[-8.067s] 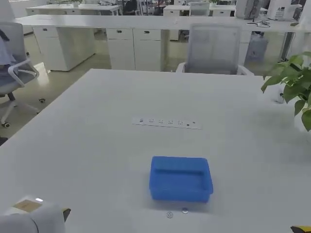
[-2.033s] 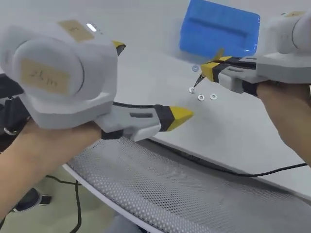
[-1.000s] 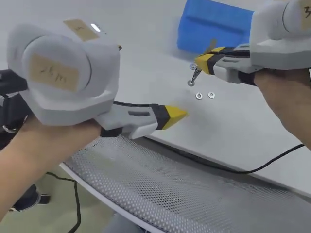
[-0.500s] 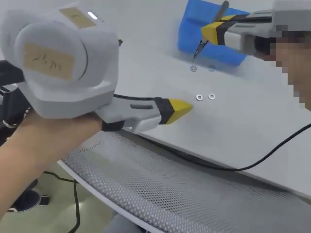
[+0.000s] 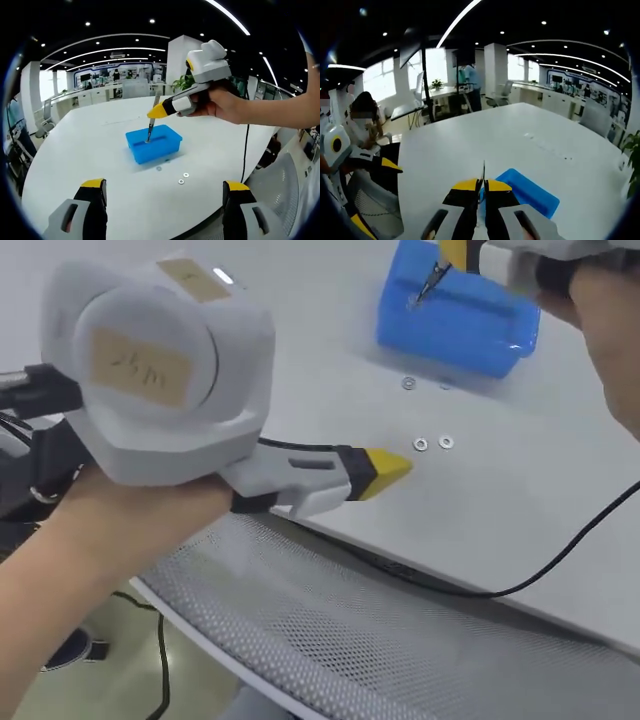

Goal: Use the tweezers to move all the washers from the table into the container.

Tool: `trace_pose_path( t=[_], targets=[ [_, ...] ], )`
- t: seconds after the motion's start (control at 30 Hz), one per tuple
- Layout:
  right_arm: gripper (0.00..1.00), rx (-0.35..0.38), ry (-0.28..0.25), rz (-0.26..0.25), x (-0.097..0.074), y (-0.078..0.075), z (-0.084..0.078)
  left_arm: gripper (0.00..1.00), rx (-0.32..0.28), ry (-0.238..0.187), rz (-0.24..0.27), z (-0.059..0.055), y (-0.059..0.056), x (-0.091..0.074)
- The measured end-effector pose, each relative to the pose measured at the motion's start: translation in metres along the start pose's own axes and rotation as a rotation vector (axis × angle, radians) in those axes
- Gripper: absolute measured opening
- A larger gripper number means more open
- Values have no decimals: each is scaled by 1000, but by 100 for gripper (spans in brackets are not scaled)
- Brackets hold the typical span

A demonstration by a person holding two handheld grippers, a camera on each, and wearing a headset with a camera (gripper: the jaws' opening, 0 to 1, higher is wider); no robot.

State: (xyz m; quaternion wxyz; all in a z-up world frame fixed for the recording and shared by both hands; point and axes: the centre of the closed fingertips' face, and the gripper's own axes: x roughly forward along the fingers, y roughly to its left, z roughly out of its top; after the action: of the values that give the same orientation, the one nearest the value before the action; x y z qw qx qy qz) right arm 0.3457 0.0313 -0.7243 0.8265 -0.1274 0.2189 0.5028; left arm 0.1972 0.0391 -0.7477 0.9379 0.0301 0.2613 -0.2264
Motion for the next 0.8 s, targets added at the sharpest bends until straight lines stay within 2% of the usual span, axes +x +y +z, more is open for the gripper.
trace_pose_path(
  t=[0.17, 0.33, 0.57, 0.63, 0.8],
  targets=[
    [0, 17, -2, 0, 10, -6, 0, 99, 2, 13, 2, -2, 2, 3],
    [0, 26, -2, -23, 20, -16, -4, 99, -6, 30, 5, -4, 7, 7],
    [0, 42, 10, -51, 38, -33, -14, 98, -9, 35, -4, 0, 14, 16],
    [0, 22, 21, -65, 45, -37, -19, 98, -10, 40, -5, 1, 15, 19],
    [0, 17, 26, -61, 55, -41, -28, 97, -11, 41, -14, 5, 19, 27]
  ],
)
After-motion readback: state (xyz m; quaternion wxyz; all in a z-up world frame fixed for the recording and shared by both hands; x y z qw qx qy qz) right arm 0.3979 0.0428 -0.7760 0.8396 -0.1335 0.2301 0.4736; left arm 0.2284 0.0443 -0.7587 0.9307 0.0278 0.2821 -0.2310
